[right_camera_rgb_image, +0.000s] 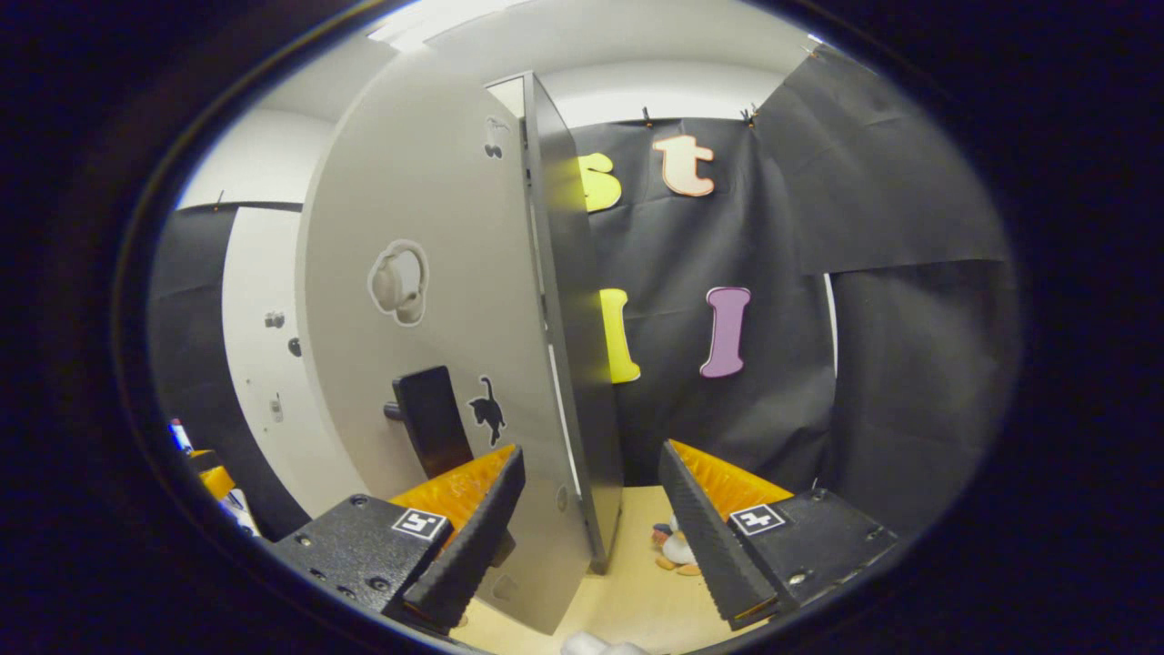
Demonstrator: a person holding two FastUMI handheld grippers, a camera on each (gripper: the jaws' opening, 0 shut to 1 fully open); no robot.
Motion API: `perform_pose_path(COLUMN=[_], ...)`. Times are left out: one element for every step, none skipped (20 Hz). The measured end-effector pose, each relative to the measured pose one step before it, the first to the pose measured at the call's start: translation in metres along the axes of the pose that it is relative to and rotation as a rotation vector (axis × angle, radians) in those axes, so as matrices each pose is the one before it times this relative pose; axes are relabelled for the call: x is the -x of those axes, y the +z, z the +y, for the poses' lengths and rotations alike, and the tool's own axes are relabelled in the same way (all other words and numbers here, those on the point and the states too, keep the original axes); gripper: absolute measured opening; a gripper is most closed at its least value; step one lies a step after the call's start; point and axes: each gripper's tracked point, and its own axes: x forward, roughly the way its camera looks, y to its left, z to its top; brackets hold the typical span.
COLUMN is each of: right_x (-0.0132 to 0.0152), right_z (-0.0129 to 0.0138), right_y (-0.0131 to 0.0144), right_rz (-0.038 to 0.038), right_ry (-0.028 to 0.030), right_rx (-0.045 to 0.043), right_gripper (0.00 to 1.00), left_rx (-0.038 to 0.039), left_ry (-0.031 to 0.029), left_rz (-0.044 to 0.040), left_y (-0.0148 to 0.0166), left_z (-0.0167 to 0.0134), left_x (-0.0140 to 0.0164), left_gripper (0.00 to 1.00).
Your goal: Grasp the bottle in the cabinet with the left hand and place it on the coaster, then close the right door with the right hand and the left door with the left hand.
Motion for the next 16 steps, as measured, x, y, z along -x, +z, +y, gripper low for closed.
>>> perform_pose_path(right_x=[-0.00070,0.00000,0.00023,-0.00057,-0.00261,-0.00283,-0.00275,-0.00188,-0.00065,-0.00150,-0.00139,-0.00160,-0.00172,-0.00219,-0.00246,-0.00340], right_z=[0.00666,0.00744,0.00812,0.00691,0.00628,0.00460,0.00375,0.00367,0.00514,0.00500,0.00568,0.00558,0.00746,0.00727,0.00692,0.00721], right_y=[-0.00030,-0.00016,-0.00202,-0.00202,-0.00121,-0.00232,-0.00202,0.00089,0.00010,-0.00025,-0.00036,0.00013,-0.00010,0.00110,-0.00123,-0.00118], right_rz=[-0.00329,-0.00370,-0.00346,0.00252,0.00152,0.00596,0.00624,-0.00192,-0.00012,0.00152,0.00166,0.00047,-0.00027,-0.00157,-0.00116,-0.00365], right_ry=[-0.00466,-0.00272,-0.00016,0.00177,-0.00031,-0.00588,-0.00839,-0.00713,-0.00373,-0.00113,-0.00327,-0.00302,0.00001,0.00362,0.00499,0.00322], right_rx=[0.00977,0.01072,0.00938,0.00839,0.00205,0.00015,-0.00015,-0.00134,0.00119,0.00450,0.00566,0.01098,0.01080,0.00822,0.00489,0.00606], right_gripper=[0.98,0.98,0.94,0.98,0.98,0.94,0.94,0.98,0.98,0.98,0.98,0.94,0.98,0.98,0.94,0.94], left_rx=[0.00245,0.00168,-0.00089,-0.00341,-0.00460,-0.00359,0.00106,0.00386,0.00337,0.00321,0.00342,0.00668,0.00732,0.00269,-0.00361,-0.00752], left_ry=[-0.00408,-0.00617,-0.00510,-0.00060,0.00094,0.00344,0.00089,-0.00384,-0.00204,0.00337,0.00653,0.00545,0.00101,0.00410,0.00526,0.00860], left_rz=[0.00631,0.00878,0.01138,0.00526,0.00227,-0.00135,-0.00306,-0.00205,0.00045,-0.00088,-0.00221,-0.00312,-0.00319,-0.00220,-0.00359,0.00022], left_y=[-0.00189,-0.00317,-0.00408,-0.00140,-0.00111,-0.00019,0.00026,0.00007,-0.00094,-0.00080,0.00050,0.00061,-0.00016,0.00039,0.00014,-0.00070], left_z=[0.00080,0.00133,0.00203,0.00335,0.00361,0.00454,0.00397,0.00309,0.00527,0.00561,0.00693,0.00684,0.00463,0.00571,0.00699,0.00695], left_x=[-0.00186,-0.00157,-0.00057,-0.00099,-0.00098,-0.00008,0.00089,0.00032,-0.00118,-0.00022,-0.00123,-0.00055,0.00011,0.00033,0.00046,0.00009], left_gripper=[0.99,0.99,0.99,0.99,0.99,0.99,0.99,0.97,0.97,0.98,0.99,0.98,0.98,0.97,0.99,0.99])
